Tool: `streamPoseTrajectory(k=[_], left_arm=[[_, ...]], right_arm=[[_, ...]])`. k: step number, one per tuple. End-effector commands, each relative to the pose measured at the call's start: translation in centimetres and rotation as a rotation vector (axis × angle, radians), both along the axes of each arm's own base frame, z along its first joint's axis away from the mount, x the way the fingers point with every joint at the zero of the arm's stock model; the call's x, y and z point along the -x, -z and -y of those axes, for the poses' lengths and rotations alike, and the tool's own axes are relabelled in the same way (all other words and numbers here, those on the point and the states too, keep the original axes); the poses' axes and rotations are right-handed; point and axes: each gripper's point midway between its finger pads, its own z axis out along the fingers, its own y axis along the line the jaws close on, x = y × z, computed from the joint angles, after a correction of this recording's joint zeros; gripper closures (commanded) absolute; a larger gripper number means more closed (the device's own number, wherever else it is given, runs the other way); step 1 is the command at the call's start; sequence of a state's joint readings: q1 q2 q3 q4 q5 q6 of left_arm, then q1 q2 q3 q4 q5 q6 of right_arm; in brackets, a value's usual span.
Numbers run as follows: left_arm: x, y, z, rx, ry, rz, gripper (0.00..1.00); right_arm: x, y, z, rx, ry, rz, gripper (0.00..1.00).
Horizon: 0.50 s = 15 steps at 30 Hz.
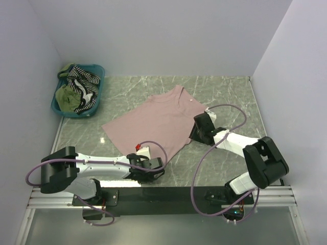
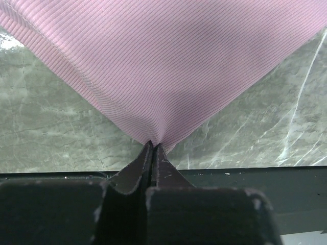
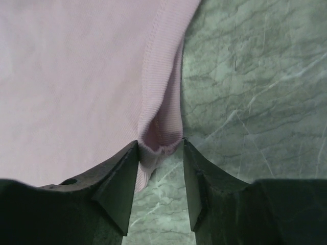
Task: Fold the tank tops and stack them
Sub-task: Flatten the tank top out
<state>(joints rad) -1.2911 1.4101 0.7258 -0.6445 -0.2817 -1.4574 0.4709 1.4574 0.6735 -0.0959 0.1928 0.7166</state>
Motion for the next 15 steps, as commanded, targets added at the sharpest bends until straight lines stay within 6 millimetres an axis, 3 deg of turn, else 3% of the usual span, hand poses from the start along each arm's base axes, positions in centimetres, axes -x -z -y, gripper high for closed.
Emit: streamPoseTrajectory(k=[1,5,9,15], left_arm=[[0.9,-0.1,-0.2,0.009,0.02,-0.026,0.99],[1.2,-0.5,0.4,0.037,0.049,-0.034,0.99],[1.6,-0.9,1.2,0.058,0.088,-0.04,0.99],[2.4,-2.1,1.6,0.066,0.135,-0.046,0.99]], right_arm=[[-0.7,-0.1,-0.7,-0.013,0.005,0.017,0.54],[-0.3,1.2,-0.6,-0.004,0.012,-0.01,0.63],[0.0,1.2,0.0,0.021,0.023,-0.011,0.92],[0.5,-1.0,1.7,0.075,0.039,0.029,1.0]])
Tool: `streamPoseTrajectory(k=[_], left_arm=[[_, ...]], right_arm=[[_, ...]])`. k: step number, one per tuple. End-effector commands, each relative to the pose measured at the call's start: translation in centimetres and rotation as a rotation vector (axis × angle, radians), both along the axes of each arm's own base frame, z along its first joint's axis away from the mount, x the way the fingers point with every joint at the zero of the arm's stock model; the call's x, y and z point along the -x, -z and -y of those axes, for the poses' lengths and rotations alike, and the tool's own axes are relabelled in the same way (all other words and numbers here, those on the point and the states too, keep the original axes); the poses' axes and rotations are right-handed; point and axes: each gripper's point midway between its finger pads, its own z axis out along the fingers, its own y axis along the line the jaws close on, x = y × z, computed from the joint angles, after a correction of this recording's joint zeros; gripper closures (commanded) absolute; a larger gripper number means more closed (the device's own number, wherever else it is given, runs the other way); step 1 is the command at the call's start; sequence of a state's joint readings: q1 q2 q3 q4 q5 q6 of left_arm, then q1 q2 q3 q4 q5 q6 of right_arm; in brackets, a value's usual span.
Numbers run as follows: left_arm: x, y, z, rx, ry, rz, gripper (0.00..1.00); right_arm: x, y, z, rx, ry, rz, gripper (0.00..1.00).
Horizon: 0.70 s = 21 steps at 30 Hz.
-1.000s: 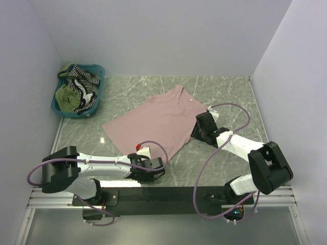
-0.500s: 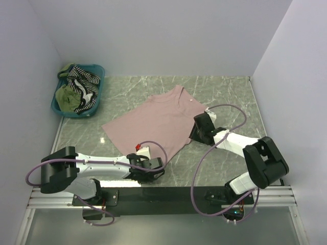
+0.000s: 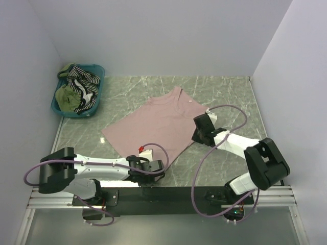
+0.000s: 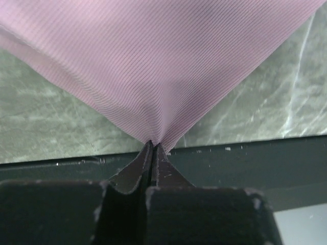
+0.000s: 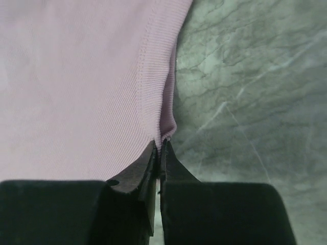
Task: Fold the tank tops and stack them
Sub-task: Flatten the tank top out
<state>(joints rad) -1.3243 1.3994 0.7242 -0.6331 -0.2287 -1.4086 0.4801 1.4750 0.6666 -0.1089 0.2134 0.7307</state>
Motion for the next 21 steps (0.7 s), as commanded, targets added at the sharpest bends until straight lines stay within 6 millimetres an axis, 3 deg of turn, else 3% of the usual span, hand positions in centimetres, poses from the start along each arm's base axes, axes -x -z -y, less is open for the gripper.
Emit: streamPoseTrajectory(k=[1,4,11,17,19,20,21], left_arm=[[0.7,-2.5,1.0,0.061,0.045,-0.005,0.99],[0.6,-3.8,1.0,0.102,0.044,0.012,0.99],[-1.2,-5.1,1.4,0.16,0.035,0.038,0.99],[-5.1,-6.1,1.0,0.218,-0.007,0.073,0.99],[-6.1,-6.0,0.6,0.227,-0.019,0.069,0.99],[-6.4,-5.9,0.6,0.238,-0.022,0.068,0.99],[-6.6,-5.7,0.5,0.237,-0.018,0.066,0.99]], right_arm=[[-0.1,-2.2,1.8,0.072,0.033,0.066,1.0],[0.0,-3.1,2.7,0.101,0.05,0.084,1.0],[-1.5,-4.7,2.1,0.117,0.026,0.105,1.0],[-5.5,-7.2,-0.2,0.122,-0.008,0.13,1.0],[-6.4,-7.4,-0.8,0.129,-0.023,0.123,1.0],[-6.8,-6.6,-1.1,0.147,-0.036,0.1,1.0],[-7.9,-7.6,-1.9,0.14,-0.041,0.114,1.0]])
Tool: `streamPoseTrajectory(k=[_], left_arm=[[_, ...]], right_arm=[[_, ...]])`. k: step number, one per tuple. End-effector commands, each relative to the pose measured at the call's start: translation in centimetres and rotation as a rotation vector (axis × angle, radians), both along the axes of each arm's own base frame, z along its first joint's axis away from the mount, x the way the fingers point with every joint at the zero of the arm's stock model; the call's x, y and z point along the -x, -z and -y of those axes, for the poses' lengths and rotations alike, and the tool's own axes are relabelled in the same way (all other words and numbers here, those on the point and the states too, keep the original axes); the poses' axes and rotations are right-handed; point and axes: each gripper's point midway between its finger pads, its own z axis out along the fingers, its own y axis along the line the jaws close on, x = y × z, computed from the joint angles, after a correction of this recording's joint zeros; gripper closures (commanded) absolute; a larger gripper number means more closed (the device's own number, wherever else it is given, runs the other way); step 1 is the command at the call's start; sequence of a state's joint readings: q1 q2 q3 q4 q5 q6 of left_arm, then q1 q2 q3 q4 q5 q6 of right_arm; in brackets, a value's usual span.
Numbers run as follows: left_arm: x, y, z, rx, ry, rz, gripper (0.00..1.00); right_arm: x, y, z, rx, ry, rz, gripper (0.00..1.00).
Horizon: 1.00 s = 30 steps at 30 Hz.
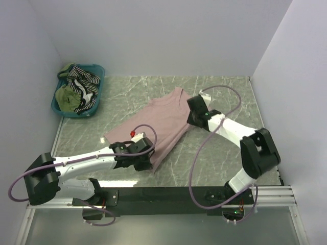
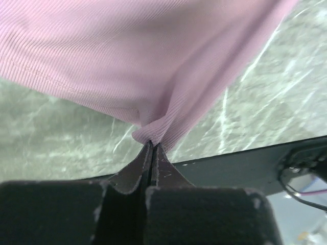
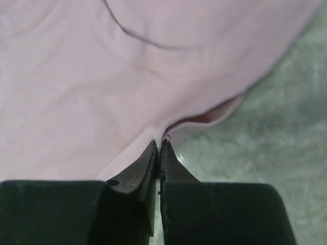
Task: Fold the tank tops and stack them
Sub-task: Flatten the tank top out
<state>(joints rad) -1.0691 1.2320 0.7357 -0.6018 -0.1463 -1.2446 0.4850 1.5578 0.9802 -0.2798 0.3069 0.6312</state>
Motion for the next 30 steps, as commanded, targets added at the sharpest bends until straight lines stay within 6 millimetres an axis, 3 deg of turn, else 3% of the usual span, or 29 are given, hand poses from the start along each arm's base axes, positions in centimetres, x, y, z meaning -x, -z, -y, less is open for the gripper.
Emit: streamPoseTrajectory(k=[1,5,6,10,13,15,16,20,22,23,25,26,28,30], left_arm=[[-1.2,-0.9,0.6,0.073,0.041,0.013,0.99],[-2.1,0.3,-0.7,0.077,0.008,-0.015,0.99],[-2.4,0.3,-0.8,0.091,0.002,-0.015,0.99],[-3.5,0.0,-2.1,0.098,-0.023,-0.013,0.99],[-3.5,-1.0,-1.5,0.114,0.026,-0.006,0.99],[-2.7,-1.0,-1.2,0.123,0.071,-0.034,0.99],[-2.2,-1.0,-1.1,0.129,0.09,-0.047,0.99],[0.8,0.1,-1.6,0.118,0.141,-0.12,0.99],[2.1,-0.1,-1.1,0.115,0.193,-0.13,0.99],[2.7,-0.2,-1.0,0.107,0.217,-0.141,0.99],[3.8,-0.5,-0.2,0.079,0.274,-0.142,0.99],[4.4,-0.4,-0.2,0.06,0.297,-0.153,0.99],[5.7,-0.1,0.1,0.025,0.341,-0.166,0.99],[6.6,0.4,-0.4,-0.006,0.353,-0.192,0.99]], right_arm=[[-2.5,-1.4,-1.2,0.041,-0.026,0.02,1.0],[-4.4,-0.4,-3.3,0.082,-0.062,-0.015,1.0],[-5.3,-1.3,-4.0,0.076,-0.067,0.001,1.0],[-5.9,-0.7,-5.1,0.094,-0.087,-0.022,1.0],[-5.6,-1.1,-5.1,0.087,-0.088,-0.012,1.0],[-4.6,-0.5,-4.4,0.09,-0.085,-0.023,1.0],[-4.2,-1.0,-4.2,0.082,-0.081,-0.011,1.0],[-1.1,1.3,-2.4,0.1,-0.075,-0.065,1.0],[-0.1,0.9,-2.1,0.073,-0.07,-0.05,1.0],[1.3,2.0,-1.5,0.081,-0.072,-0.073,1.0],[2.3,1.7,-0.9,0.06,-0.058,-0.057,1.0],[3.6,2.8,-0.1,0.07,-0.053,-0.08,1.0],[4.6,2.5,0.3,0.048,-0.044,-0.066,1.0],[6.5,3.7,1.1,0.046,-0.046,-0.095,1.0]])
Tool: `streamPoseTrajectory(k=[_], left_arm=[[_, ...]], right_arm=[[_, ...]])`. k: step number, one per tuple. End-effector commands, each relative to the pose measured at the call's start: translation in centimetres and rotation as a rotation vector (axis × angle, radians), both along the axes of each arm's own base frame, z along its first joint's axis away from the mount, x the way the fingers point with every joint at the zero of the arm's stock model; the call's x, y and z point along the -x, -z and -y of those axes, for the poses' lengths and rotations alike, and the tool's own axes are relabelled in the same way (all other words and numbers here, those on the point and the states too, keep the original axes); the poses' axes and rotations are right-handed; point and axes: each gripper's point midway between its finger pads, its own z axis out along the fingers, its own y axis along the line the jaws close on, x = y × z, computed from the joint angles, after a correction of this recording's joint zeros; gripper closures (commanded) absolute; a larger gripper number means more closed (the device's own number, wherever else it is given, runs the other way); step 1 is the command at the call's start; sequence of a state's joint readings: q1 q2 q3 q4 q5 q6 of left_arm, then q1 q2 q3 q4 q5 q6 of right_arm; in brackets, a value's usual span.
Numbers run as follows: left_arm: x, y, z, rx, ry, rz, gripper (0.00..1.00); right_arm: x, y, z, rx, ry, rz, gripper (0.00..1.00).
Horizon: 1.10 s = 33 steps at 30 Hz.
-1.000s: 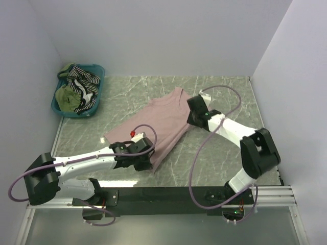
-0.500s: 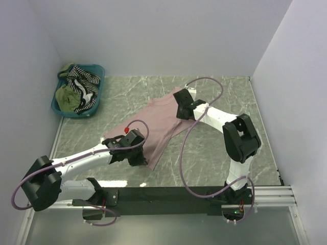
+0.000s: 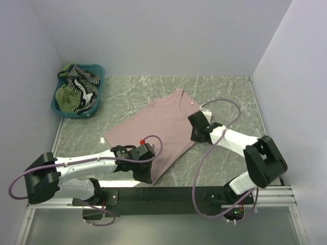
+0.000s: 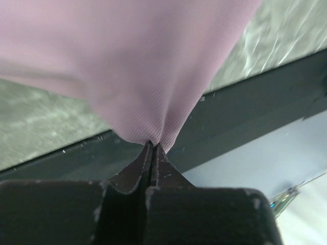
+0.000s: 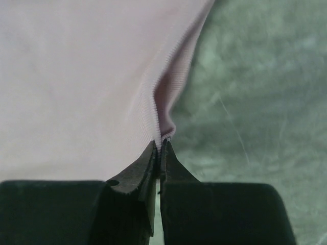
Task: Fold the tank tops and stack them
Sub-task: Flatten the tank top out
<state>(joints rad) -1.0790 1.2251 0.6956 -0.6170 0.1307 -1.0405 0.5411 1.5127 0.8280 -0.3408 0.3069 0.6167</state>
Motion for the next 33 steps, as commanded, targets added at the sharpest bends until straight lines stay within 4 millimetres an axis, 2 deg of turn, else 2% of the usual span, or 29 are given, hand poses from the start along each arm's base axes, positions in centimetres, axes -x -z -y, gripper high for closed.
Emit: streamPoseTrajectory(k=[1,2,3,8,9,13,15,20,23,24,26,27,28,30,31,33], left_arm=[[2.1,0.1,-0.8,-0.057,0.061,-0.035,0.99],[2.5,0.4,-1.0,-0.063,0.067,-0.051,0.99],[3.2,0.5,-1.2,-0.066,0.067,-0.066,0.99],[5.8,1.8,-1.7,-0.074,0.09,-0.129,0.99],[6.9,2.0,-1.6,-0.075,0.111,-0.151,0.99],[7.9,2.9,-1.3,-0.102,0.147,-0.159,0.99],[7.3,2.9,-1.3,-0.122,0.153,-0.124,0.99],[6.1,1.2,-0.9,-0.112,0.14,-0.075,0.99],[4.3,-0.4,-0.7,-0.064,0.101,-0.018,0.99],[3.0,-1.0,-0.6,-0.04,0.057,-0.011,0.99],[1.6,-1.8,-0.8,0.0,0.028,0.007,0.99],[0.2,-1.8,-1.2,0.005,-0.02,0.013,0.99],[-0.4,-1.7,-1.5,0.005,-0.036,0.018,0.99],[-1.6,-1.3,-1.9,0.023,-0.071,0.015,0.99],[-1.9,-1.2,-1.9,0.03,-0.077,0.014,0.99],[-2.5,-0.4,-2.4,0.027,-0.1,0.006,0.99]], right_arm=[[0.9,-1.2,-0.1,-0.07,0.029,0.066,1.0],[2.0,-0.3,0.2,-0.07,0.025,0.044,1.0],[2.4,-0.6,0.2,-0.085,0.024,0.056,1.0],[4.9,0.6,0.3,-0.1,0.034,0.037,1.0],[5.2,0.6,0.4,-0.098,0.032,0.036,1.0],[5.6,0.9,0.5,-0.096,0.032,0.036,1.0],[5.6,1.1,0.5,-0.08,0.028,0.029,1.0],[4.4,-0.1,0.1,-0.075,0.03,0.055,1.0],[3.1,-1.6,-0.4,-0.07,0.029,0.082,1.0],[2.8,-1.6,-0.5,-0.059,0.023,0.082,1.0],[1.6,-2.8,-1.2,-0.054,0.019,0.103,1.0],[1.2,-2.5,-1.3,-0.037,0.014,0.092,1.0],[0.3,-3.5,-1.8,-0.042,0.012,0.111,1.0],[-0.5,-3.3,-2.4,-0.022,-0.003,0.099,1.0],[-1.5,-4.1,-3.0,-0.03,-0.004,0.117,1.0],[-2.8,-4.5,-3.8,-0.02,-0.016,0.116,1.0]])
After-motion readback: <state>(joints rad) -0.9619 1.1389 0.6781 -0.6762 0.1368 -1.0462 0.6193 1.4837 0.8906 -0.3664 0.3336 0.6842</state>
